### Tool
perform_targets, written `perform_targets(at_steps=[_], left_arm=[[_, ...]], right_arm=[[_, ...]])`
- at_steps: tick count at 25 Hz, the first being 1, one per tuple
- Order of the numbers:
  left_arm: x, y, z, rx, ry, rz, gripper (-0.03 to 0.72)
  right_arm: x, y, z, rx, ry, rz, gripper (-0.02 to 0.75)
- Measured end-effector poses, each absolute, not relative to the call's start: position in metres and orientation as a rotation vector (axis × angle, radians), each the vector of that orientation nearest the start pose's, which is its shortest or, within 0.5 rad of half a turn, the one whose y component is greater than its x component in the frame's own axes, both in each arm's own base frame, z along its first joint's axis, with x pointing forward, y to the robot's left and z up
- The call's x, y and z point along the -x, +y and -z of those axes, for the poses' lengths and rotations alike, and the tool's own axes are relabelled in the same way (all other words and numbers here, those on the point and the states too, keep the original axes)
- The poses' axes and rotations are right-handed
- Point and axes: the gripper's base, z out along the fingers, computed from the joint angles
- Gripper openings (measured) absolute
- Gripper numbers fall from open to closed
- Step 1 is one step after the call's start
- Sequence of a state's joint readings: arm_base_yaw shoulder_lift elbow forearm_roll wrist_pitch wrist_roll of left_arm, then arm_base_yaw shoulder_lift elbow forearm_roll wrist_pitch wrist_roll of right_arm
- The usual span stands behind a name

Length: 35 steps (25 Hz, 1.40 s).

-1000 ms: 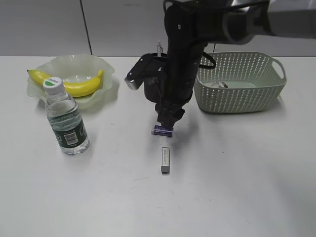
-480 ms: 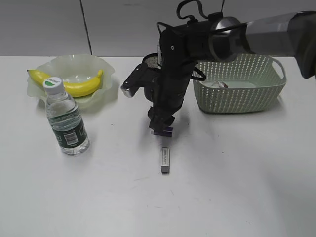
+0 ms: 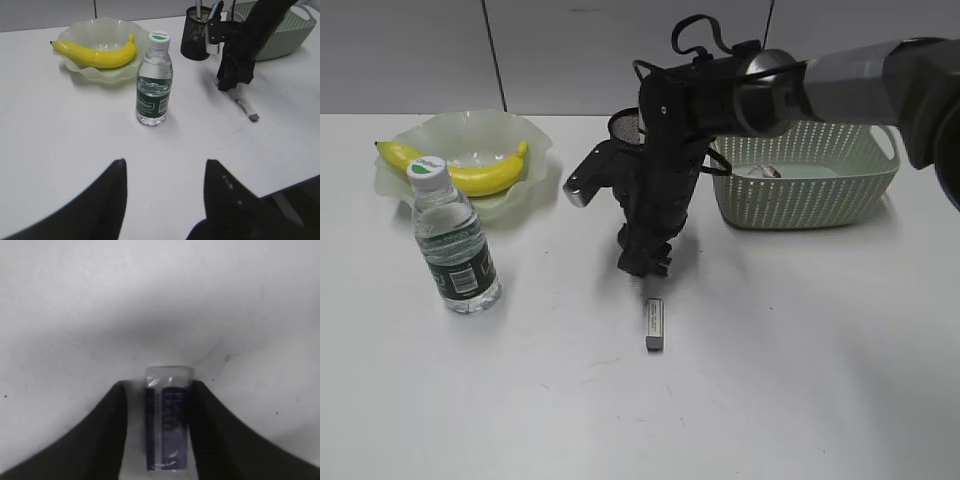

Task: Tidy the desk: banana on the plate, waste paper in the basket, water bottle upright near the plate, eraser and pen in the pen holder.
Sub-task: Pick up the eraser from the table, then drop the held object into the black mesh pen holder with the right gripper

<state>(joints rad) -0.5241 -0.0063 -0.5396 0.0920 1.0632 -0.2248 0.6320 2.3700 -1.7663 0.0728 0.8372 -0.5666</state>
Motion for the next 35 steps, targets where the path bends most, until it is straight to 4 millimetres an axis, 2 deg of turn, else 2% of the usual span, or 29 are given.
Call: perform_targets(at_steps=[1,3,9,12,18,21,26,35], left_arm=[[0.006,0.012,-0.288,-0.294,1.995,0.371,0.375],[0.006,0.012,-0.288,-0.294,1.995,0.371,0.375],[0.006,0.012,-0.288,-0.294,1.995,0.371,0.375],[0.006,0.012,-0.288,-0.294,1.995,0.371,0.375],[0.006,0.012,-0.288,-0.294,1.995,0.371,0.375],[0.006,0.012,-0.288,-0.294,1.995,0.371,0.375],[0.006,0.012,-0.288,-0.294,1.995,0.371,0.375],[0.006,0.012,-0.288,-0.294,1.995,0.371,0.375]], right_arm=[[-0.382,0.287,-0.099,1.599,2.451,-0.1,0.315],[-0.382,0.287,-0.099,1.599,2.457,-0.103,0.196],[-0.385,0.29,-0.114,1.598,2.473,-0.116,0.196],[-0.391,0.294,-0.143,1.519,2.437,-0.13,0.196],[-0.409,0.3,-0.225,1.174,2.21,-0.192,0.196],[-0.422,0.296,-0.242,1.008,2.122,-0.224,0.196],[-0.442,0.287,-0.24,0.876,2.042,-0.229,0.196],[-0.462,0.274,-0.205,0.787,2.108,-0.22,0.196]])
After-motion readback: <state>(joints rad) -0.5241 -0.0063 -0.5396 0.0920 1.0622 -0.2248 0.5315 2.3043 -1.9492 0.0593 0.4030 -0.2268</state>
